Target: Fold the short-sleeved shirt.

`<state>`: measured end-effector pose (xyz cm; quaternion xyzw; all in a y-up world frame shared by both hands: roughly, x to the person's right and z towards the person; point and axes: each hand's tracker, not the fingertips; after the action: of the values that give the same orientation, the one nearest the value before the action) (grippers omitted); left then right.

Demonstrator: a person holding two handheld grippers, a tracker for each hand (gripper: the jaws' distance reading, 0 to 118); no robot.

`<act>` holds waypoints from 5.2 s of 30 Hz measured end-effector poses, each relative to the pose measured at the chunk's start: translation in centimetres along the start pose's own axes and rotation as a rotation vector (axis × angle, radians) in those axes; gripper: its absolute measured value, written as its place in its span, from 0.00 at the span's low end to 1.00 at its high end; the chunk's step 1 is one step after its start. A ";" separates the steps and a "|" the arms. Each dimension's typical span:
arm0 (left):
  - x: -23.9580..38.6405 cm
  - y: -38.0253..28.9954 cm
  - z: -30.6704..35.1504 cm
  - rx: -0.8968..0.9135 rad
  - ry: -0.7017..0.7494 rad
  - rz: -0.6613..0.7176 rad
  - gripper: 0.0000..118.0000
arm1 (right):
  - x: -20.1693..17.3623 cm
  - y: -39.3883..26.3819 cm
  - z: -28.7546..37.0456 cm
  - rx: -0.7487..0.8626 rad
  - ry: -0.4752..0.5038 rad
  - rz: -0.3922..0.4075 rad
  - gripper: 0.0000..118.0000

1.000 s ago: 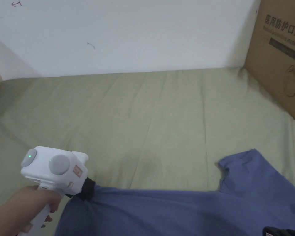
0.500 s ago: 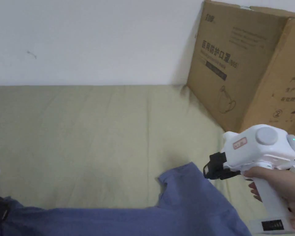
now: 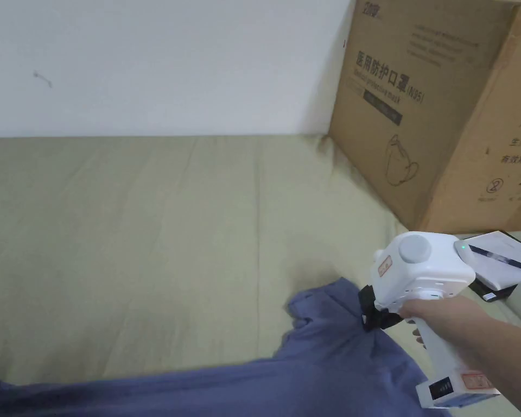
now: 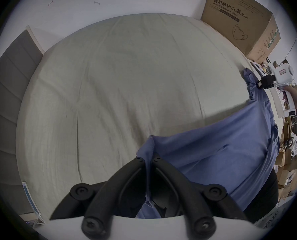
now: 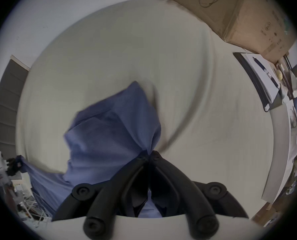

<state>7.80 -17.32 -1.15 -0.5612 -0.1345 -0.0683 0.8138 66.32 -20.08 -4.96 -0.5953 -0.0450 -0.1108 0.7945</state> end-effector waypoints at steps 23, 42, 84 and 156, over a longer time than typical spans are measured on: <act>0.0 -3.1 8.3 0.316 -0.030 0.169 0.01 | 2.0 -7.9 17.2 0.448 0.124 0.031 0.00; 1.6 -27.2 4.4 0.215 -0.178 0.375 0.04 | 8.0 -33.2 7.6 0.293 0.052 -0.094 0.00; -2.0 -22.4 19.8 0.371 -0.461 0.422 0.00 | -11.7 -43.9 28.3 1.136 0.102 0.337 0.00; 9.8 -13.0 8.2 0.012 -0.241 0.116 0.94 | -7.1 -37.7 21.8 0.783 0.190 0.178 0.00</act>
<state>12.62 -14.00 16.07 -0.5674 -0.1993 0.0476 0.7975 52.09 -8.41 35.13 -0.2368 0.0413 -0.0707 0.9681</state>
